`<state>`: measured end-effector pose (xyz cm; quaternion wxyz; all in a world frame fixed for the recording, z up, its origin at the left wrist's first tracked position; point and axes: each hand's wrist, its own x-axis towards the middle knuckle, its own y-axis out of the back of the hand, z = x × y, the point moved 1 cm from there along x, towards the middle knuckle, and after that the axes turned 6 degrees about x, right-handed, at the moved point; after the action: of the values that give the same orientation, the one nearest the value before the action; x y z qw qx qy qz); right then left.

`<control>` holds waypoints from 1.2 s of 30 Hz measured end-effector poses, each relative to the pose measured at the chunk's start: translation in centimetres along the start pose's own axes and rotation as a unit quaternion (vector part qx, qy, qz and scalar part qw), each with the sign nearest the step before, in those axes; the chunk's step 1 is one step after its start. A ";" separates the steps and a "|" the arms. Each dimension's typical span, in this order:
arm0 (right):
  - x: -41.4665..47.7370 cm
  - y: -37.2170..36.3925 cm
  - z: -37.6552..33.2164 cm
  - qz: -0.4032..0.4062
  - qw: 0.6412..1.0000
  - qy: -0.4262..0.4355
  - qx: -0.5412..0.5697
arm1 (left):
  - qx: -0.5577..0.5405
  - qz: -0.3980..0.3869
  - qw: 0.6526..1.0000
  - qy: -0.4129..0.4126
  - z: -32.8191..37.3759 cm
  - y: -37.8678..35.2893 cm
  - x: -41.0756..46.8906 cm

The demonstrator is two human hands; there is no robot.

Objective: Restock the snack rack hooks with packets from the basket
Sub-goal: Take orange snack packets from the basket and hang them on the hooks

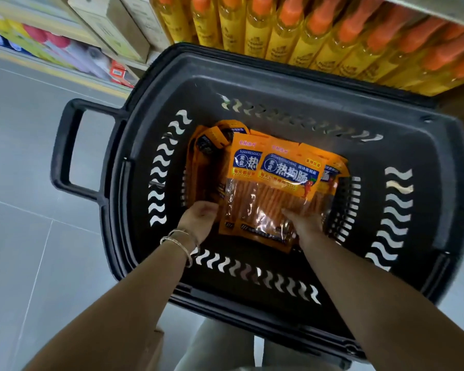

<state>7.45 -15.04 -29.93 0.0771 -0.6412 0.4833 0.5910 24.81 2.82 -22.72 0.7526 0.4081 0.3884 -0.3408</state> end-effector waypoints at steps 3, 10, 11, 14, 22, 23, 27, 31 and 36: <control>-1.4 1.7 -1.1 -0.027 0.998 0.048 0.015 | -0.022 0.005 1.000 -0.001 0.5 -0.3 -0.4; -7.0 4.8 -4.7 -0.302 0.946 0.062 0.105 | -0.062 -0.022 0.998 -0.022 2.5 -0.4 -1.4; -7.6 4.8 -5.1 -0.337 0.934 0.063 0.097 | -0.098 -0.052 0.994 -0.019 2.9 -0.5 -1.5; -8.4 3.8 -5.6 -0.408 0.909 0.070 0.054 | -0.195 -0.185 0.963 0.024 3.3 -0.7 -1.2; -0.5 2.7 -3.1 -0.053 0.991 0.114 0.041 | -0.160 -0.079 0.983 0.043 1.5 -1.9 1.2; 1.0 2.9 -2.4 -0.020 0.993 0.116 0.011 | -0.153 -0.070 0.984 0.055 1.3 -2.0 1.4; 3.7 1.7 -0.3 -0.021 0.984 0.135 -0.118 | -0.181 -0.029 0.981 0.070 1.2 -1.8 1.9; 2.9 0.3 0.1 0.032 0.965 0.187 -0.179 | -0.216 -0.017 0.975 0.058 1.1 -1.6 2.5; 3.2 -0.3 -1.4 -0.028 0.975 0.176 -0.134 | -0.227 -0.018 0.971 0.074 1.1 -1.5 3.0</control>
<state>8.09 -17.52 -32.38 -0.0795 -0.7532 0.3873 0.5257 25.30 0.65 -25.46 0.7884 0.2437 0.5176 -0.2264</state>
